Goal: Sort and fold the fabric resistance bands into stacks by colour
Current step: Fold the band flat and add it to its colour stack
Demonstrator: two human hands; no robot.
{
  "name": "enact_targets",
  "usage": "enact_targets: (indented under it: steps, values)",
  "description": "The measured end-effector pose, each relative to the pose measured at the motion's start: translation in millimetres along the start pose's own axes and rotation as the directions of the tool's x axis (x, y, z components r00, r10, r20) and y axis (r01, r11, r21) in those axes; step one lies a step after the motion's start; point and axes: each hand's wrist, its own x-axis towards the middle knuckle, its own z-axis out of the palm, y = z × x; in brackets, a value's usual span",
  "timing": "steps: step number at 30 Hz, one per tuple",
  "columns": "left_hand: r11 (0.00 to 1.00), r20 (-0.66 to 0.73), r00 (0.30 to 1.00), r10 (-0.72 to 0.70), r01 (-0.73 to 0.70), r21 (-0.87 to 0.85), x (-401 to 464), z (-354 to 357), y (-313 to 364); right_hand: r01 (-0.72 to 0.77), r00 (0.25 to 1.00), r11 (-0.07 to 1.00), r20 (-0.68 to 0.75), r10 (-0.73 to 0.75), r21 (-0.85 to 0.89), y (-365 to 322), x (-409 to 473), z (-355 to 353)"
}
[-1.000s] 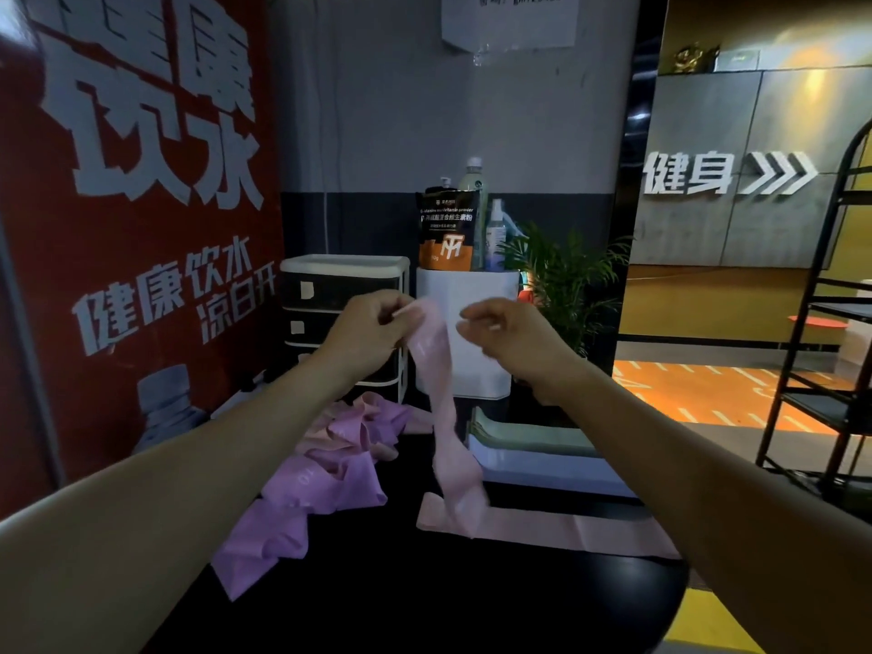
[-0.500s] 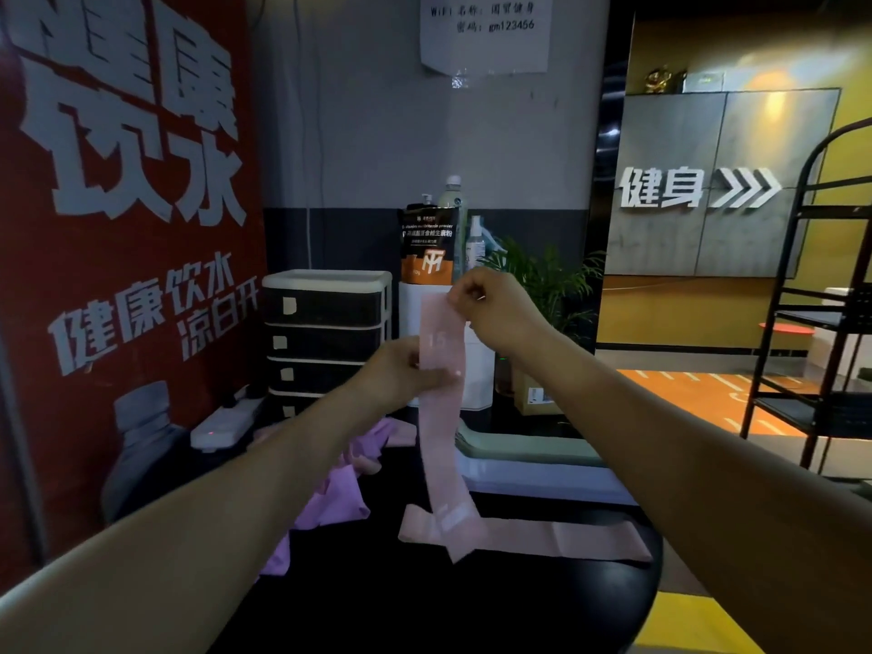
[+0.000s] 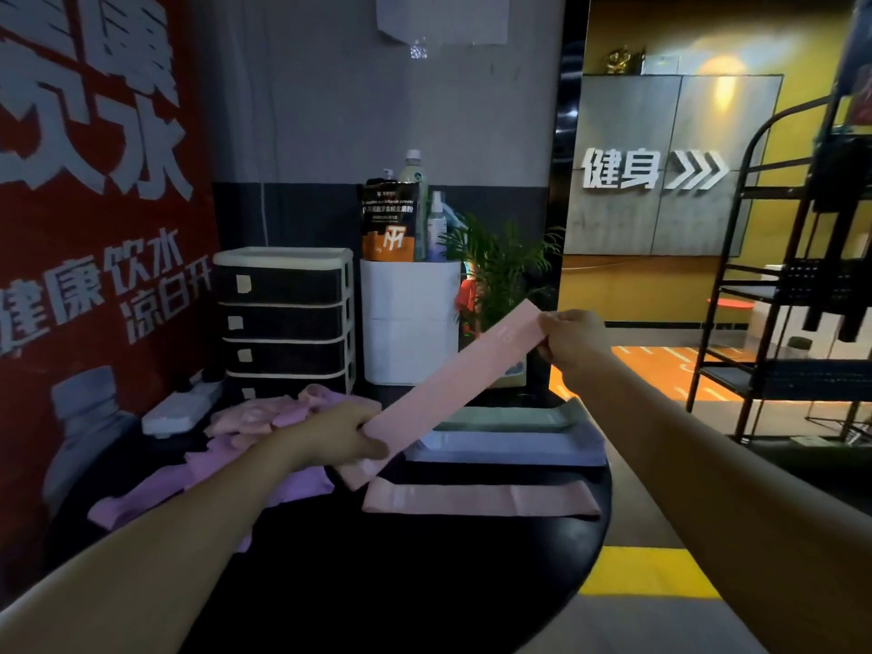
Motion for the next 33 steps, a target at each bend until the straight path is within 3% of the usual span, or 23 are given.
enact_targets:
  steps: [2,3,5,8,10,12,16,22,28,33]
  values:
    - [0.997,-0.026,0.999,-0.024,0.026,0.071,-3.5,0.4,-10.3,-0.053,0.997,0.998,-0.056,0.055,0.028,16.2,2.8,-9.4]
    - [0.998,-0.034,0.998,-0.049,0.05,0.024,-2.7,-0.2,-17.0,-0.077,0.993,0.997,-0.084,0.079,0.022,23.6,3.1,-14.2]
    - [0.969,-0.051,0.993,-0.107,0.093,-0.227,-2.9,0.7,-26.4,-0.123,0.986,0.992,-0.116,0.12,-0.011,39.8,1.8,-22.6]
    - [0.778,-0.066,0.971,-0.228,0.141,-0.612,-0.8,9.1,-28.4,-0.182,0.974,0.981,-0.15,0.17,-0.07,67.0,-2.0,-32.7]
    - [0.663,-0.104,0.948,-0.301,0.129,-0.737,4.4,19.6,-30.4,-0.227,0.965,0.963,-0.168,0.202,-0.145,84.1,-9.4,-38.5]
    - [0.62,-0.16,0.914,-0.373,0.117,-0.776,9.3,32.6,-33.7,-0.251,0.964,0.94,-0.147,0.221,-0.23,103.0,-19.0,-44.6]
    - [0.739,-0.304,0.854,-0.421,0.129,-0.661,18.9,64.4,-45.5,-0.235,0.972,0.888,-0.097,0.214,-0.396,138.0,-38.0,-54.5]
    - [0.892,-0.459,0.814,-0.355,0.149,-0.426,23.3,89.4,-49.4,-0.136,0.99,0.829,-0.106,0.093,-0.542,168.5,-45.4,-54.6]
    - [0.933,-0.465,0.819,-0.337,0.224,-0.281,19.9,105.0,-54.6,-0.147,0.985,0.772,-0.164,0.056,-0.619,191.3,-47.4,-46.5]
    - [0.946,-0.495,0.815,-0.303,0.192,-0.263,17.0,110.4,-57.4,-0.151,0.971,0.724,-0.24,-0.02,-0.673,199.3,-52.9,-36.0]
